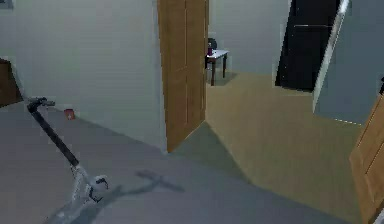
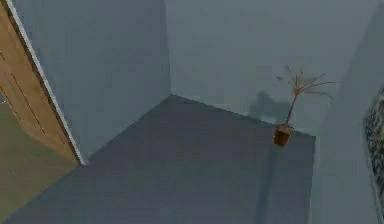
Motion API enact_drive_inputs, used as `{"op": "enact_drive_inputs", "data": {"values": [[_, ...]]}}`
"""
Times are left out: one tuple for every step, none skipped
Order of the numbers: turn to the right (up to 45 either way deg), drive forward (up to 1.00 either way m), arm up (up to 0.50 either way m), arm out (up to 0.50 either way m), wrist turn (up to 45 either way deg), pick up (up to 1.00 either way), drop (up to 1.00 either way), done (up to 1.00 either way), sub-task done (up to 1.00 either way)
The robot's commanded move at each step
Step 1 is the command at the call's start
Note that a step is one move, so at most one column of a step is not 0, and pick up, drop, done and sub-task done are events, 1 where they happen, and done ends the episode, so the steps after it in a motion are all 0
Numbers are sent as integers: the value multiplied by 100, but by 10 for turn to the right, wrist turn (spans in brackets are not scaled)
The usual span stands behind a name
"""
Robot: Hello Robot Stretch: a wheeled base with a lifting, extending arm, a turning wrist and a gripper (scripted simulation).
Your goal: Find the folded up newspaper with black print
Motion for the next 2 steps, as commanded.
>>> {"op": "enact_drive_inputs", "data": {"values": [[270, 0, 0, 0, 0, 0, 0, 0, 0], [0, 5, 0, 0, 0, 0, 0, 0, 0]]}}
